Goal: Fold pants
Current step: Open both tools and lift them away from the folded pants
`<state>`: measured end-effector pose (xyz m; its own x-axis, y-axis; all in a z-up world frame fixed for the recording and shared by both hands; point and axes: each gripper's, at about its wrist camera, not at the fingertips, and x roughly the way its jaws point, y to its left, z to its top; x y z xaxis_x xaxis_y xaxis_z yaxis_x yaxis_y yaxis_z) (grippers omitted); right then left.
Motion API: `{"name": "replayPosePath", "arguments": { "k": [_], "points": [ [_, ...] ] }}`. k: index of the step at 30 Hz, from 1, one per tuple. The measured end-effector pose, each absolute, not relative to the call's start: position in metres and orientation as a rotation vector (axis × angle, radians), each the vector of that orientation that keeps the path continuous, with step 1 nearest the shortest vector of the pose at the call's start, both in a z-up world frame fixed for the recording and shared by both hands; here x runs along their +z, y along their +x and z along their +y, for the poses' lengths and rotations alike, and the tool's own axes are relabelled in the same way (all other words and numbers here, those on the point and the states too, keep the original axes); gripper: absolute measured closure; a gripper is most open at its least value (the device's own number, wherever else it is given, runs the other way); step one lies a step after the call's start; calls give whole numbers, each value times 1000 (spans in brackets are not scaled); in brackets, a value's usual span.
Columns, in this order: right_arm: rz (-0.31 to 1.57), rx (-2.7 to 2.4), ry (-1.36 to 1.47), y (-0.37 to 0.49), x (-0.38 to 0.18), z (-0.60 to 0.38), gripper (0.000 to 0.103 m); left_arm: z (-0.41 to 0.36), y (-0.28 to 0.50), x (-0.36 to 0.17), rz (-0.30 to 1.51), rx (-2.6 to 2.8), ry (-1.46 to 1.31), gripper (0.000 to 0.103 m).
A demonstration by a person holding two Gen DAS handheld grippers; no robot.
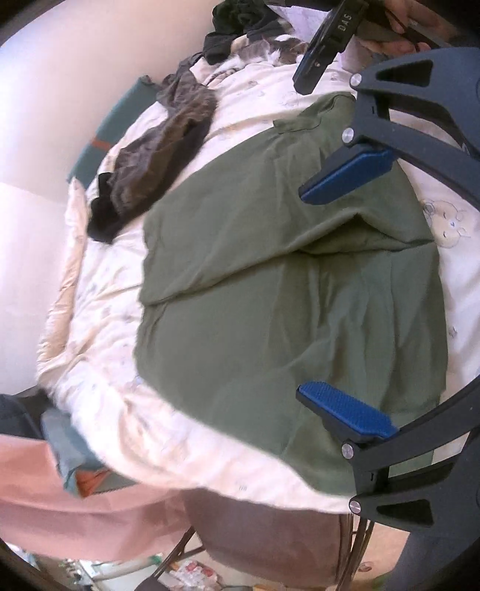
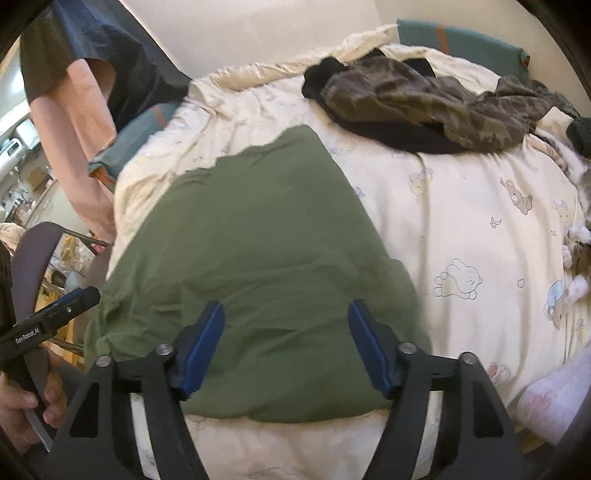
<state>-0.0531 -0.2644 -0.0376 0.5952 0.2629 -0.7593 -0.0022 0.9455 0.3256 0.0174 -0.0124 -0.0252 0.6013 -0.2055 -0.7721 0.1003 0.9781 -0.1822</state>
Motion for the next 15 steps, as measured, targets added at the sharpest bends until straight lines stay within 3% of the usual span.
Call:
{"name": "replayPosePath", "arguments": {
  "k": [5,7,15],
  "points": [
    [885,159,402,-57,-34,-266,21,7,4,-8,829,-136,-166,8],
    [887,204,543,-63,-39,-270,16,11,3,-9,828,-122,-161,2],
    [1082,300,854,-87,-92,-256,16,21,7,-15,873,-102,-223,2]
  ]
}}
